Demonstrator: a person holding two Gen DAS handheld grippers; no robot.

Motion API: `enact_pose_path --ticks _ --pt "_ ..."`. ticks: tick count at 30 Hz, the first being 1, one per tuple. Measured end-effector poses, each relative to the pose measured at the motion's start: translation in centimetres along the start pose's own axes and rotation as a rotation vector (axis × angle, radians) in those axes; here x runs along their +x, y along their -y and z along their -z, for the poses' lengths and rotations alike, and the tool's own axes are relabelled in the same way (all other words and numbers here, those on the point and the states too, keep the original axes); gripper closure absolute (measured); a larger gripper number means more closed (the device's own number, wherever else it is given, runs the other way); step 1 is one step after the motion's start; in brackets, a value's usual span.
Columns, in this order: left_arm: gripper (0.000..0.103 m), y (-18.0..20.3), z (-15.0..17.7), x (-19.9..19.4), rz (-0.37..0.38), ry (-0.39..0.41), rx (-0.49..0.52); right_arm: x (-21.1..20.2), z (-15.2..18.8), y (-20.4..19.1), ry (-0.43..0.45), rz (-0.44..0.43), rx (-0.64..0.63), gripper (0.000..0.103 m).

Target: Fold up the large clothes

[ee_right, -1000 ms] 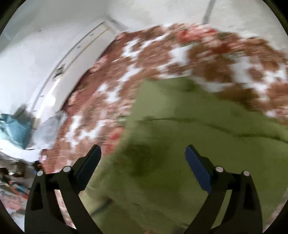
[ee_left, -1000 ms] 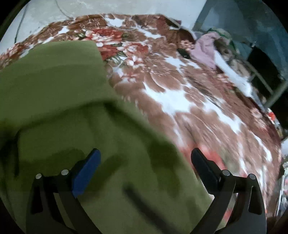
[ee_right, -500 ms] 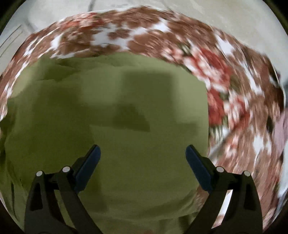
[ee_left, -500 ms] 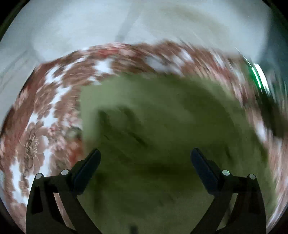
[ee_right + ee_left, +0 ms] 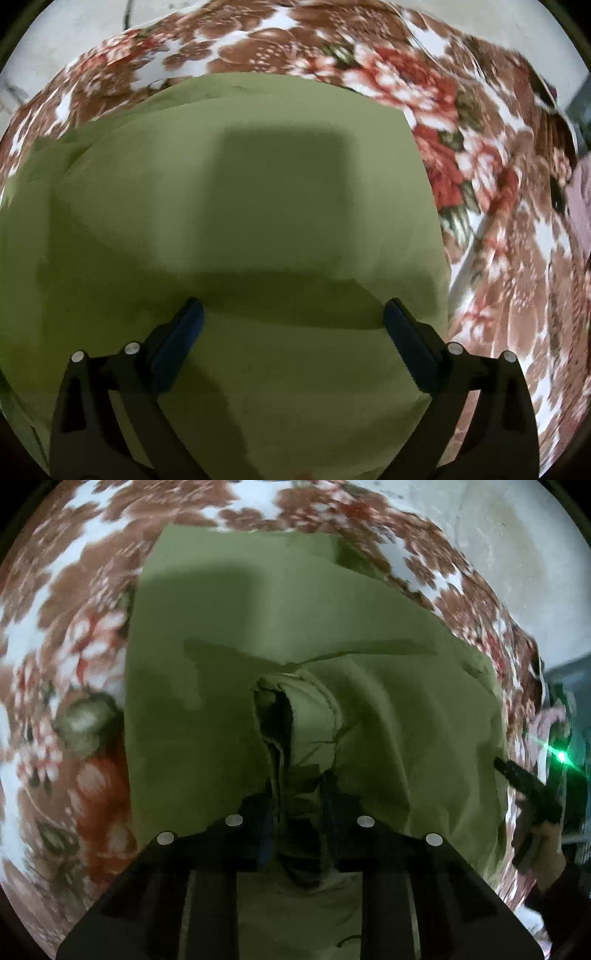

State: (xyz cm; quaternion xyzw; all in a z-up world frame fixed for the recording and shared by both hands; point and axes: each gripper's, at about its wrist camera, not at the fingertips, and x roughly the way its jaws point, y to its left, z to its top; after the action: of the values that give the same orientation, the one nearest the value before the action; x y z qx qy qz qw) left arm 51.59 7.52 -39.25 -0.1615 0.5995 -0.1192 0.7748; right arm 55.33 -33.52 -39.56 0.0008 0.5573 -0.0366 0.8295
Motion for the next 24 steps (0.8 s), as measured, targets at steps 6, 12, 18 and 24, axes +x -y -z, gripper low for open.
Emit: enact_pose_path --ticks 6,12,18,24 --pt "0.096 1.9 -2.9 -5.3 0.038 0.148 0.093 -1.1 -1.3 0.7 0.033 0.002 0.080 0.007" --pt "0.091 -2.1 -1.7 -0.3 -0.061 0.045 0.028 1.1 -1.5 -0.6 -0.017 -0.022 0.080 0.007" --pt "0.057 -2.7 0.5 -2.2 -0.152 0.189 0.070 0.3 -0.8 -0.4 0.012 -0.009 0.050 0.007" --pt "0.047 3.1 3.5 -6.5 -0.135 0.305 0.262 -5.7 3.4 -3.2 0.105 -0.154 0.068 0.006"
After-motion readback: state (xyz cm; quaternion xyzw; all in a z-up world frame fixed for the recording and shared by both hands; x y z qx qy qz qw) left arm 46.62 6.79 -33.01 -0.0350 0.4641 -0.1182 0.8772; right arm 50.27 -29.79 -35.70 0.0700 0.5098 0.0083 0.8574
